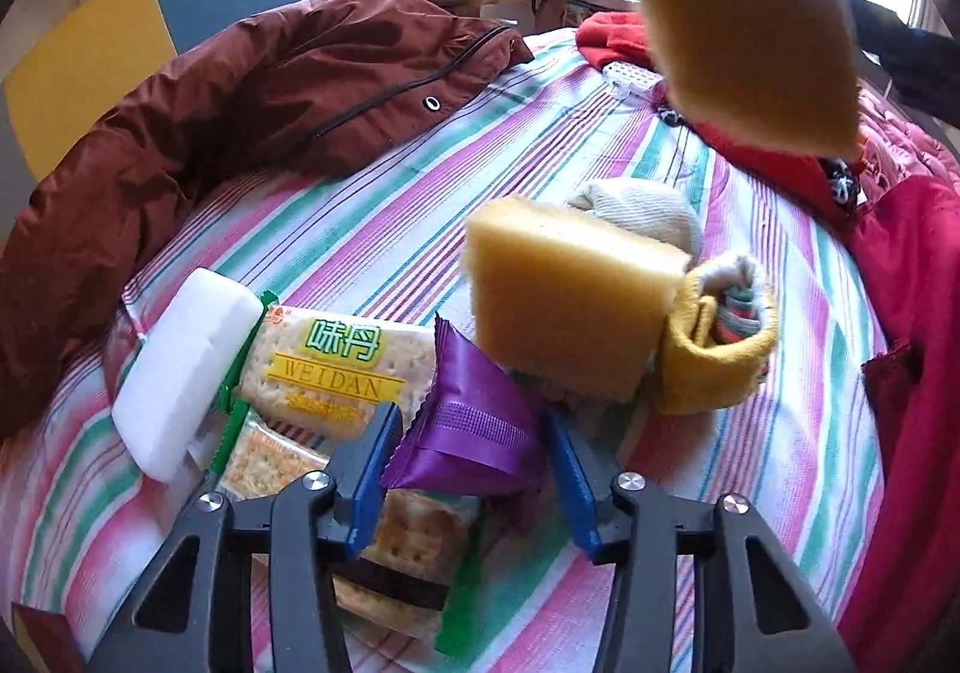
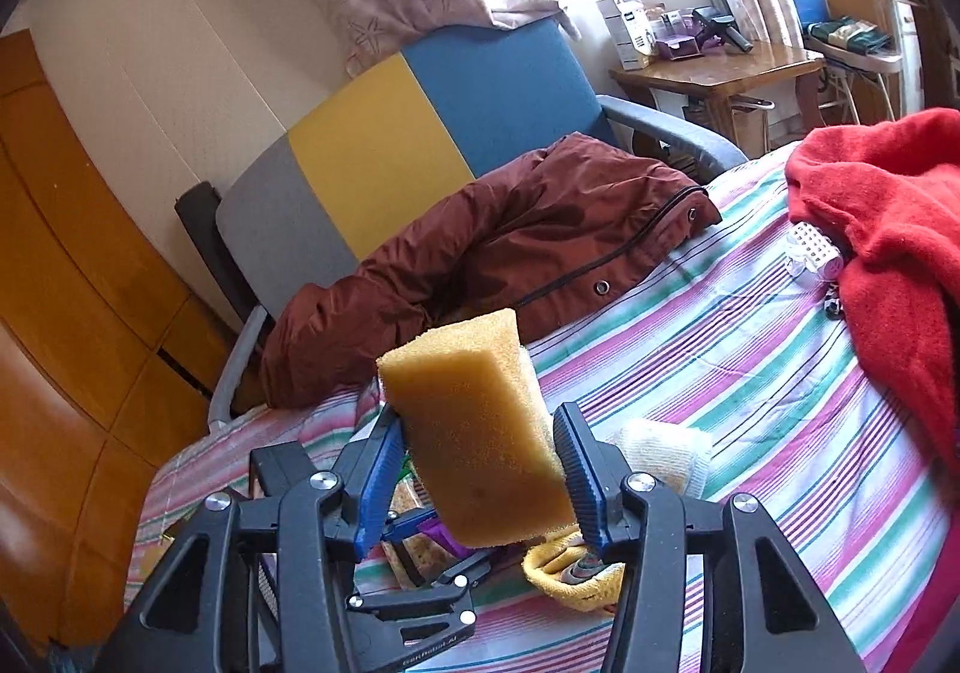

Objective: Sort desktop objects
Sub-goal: 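Grasp the purple packet with the left tool while the right tool holds the sponge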

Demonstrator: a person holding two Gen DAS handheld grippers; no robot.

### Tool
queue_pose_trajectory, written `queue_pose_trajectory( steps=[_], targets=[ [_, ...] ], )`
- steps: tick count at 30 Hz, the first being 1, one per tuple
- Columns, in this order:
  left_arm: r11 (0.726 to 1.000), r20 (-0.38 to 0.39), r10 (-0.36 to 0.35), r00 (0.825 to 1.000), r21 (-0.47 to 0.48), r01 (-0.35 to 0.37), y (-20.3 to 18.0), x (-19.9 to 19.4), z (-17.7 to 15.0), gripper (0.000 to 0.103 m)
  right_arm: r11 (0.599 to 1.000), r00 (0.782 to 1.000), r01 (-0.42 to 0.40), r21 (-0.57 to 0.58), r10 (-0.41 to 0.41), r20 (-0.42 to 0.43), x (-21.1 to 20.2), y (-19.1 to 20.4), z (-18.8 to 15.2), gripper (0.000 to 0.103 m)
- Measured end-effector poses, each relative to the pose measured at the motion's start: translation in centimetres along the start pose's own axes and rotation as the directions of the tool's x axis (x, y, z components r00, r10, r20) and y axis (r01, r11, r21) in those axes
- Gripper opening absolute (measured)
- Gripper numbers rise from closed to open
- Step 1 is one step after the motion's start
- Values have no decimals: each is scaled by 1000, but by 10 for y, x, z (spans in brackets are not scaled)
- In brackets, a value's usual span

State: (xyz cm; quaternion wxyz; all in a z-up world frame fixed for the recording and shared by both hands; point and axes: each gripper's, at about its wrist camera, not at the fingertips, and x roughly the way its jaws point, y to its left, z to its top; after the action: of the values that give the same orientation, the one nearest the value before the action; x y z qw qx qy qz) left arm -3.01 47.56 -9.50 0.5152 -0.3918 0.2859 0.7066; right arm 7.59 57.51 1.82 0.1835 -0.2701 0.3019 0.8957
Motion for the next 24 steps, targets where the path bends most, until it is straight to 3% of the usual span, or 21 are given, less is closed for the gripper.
queue_pose_trajectory(
  steps=[5, 14, 24],
  targets=[
    [994, 39, -46, 998, -93, 49, 9, -18, -8, 33, 999, 1000, 26, -30, -27, -8, 4, 4, -2, 52],
    [996, 55, -24, 998, -86, 28, -9, -47, -27, 30, 993, 998, 63, -98, -64, -15, 10, 15, -7, 52],
    [1000, 5, -21, 1000, -10, 21, -43, -41, -44, 30, 987, 995, 99, -126, -101, -13, 13, 20, -12, 52]
  ],
)
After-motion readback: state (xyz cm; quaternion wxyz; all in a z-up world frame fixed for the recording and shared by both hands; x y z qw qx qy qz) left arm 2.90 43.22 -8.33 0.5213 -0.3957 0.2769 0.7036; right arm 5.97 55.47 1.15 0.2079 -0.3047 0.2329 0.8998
